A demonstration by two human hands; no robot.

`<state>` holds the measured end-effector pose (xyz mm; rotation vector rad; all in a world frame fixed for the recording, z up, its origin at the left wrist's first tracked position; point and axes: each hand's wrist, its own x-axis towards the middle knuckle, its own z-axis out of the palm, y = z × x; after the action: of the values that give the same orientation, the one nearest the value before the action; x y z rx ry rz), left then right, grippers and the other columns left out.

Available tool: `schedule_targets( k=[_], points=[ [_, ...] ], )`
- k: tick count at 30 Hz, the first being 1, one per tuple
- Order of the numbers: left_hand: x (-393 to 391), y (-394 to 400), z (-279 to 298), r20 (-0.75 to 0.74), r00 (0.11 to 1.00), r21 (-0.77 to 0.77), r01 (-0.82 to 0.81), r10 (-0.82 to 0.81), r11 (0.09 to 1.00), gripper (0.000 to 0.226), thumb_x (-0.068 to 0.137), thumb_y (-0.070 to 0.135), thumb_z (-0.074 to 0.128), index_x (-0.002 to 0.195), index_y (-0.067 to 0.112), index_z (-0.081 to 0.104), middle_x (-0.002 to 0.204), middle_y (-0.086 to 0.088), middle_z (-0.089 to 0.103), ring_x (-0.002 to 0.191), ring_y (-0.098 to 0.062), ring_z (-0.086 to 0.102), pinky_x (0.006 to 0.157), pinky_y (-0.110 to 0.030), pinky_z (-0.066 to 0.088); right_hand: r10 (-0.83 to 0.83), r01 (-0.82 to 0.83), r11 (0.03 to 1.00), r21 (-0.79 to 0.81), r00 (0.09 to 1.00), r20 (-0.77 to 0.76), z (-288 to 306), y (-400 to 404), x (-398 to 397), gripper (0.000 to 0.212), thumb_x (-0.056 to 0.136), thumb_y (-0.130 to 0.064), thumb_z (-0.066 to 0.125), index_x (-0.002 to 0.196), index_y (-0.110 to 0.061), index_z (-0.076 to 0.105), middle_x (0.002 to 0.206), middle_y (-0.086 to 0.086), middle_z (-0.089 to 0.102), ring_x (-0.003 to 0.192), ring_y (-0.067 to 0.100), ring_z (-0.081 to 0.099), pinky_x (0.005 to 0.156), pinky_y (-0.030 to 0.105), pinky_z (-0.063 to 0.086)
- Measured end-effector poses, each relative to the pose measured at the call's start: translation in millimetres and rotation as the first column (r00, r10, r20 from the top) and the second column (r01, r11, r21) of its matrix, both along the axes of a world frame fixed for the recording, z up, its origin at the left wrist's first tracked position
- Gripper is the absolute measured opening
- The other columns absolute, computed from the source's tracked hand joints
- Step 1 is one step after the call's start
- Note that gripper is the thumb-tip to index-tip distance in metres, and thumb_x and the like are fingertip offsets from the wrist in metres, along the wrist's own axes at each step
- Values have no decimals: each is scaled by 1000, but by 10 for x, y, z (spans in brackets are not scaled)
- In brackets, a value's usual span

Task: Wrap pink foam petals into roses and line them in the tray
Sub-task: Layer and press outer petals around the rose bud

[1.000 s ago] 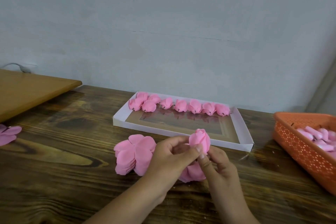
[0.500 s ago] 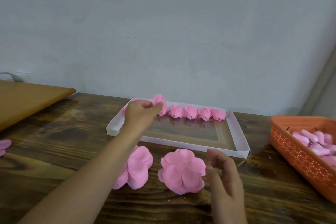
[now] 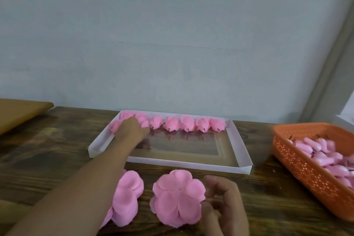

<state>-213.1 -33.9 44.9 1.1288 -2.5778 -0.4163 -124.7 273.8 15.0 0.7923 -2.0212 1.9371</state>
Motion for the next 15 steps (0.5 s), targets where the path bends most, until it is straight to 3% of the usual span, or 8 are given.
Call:
schedule_targets(
  k=[1,3,7,11,15],
  points=[
    [-32,4,0,84,996,-58,14,-9,998,32,79,51,41,94,29,58,109,-5,55,99,-26,57,87,-39,49,-6,6,1000,0,1000,-18,2,-2,-3,53,59,-6,53,87,-50,62,81,-6,61,63,10,58,51,16,47],
    [-85,-39,-32,203,979,-138,10,19,990,41,81,49,32,112,42,58,122,-1,47,115,-26,49,95,-49,45,-1,1,1000,7,999,-35,10,-8,-9,55,58,-5,53,89,-50,62,79,-1,61,64,9,58,51,17,48],
    [-152,-114,-174,150,988,-229,11,24,973,29,87,45,37,109,42,55,115,1,43,111,-25,47,93,-54,42,2,-2,1000,17,999,-40,9,5,-47,56,58,-5,54,90,-50,62,82,1,61,65,9,58,51,16,48],
    [-139,-143,-207,106,992,-123,84,-71,989,28,93,39,42,115,35,59,118,0,48,113,-25,51,99,-52,43,-1,4,999,47,998,-65,-19,13,-58,57,59,-6,55,94,-50,61,85,-11,59,69,7,59,54,15,48],
    [-109,-108,-252,12,999,-205,48,-46,978,15,93,43,46,101,38,58,105,1,39,98,-21,44,77,-40,38,-2,6,999,46,997,-83,-13,19,-41,57,59,-4,55,92,-50,60,85,-16,58,70,6,60,55,11,47]
  ],
)
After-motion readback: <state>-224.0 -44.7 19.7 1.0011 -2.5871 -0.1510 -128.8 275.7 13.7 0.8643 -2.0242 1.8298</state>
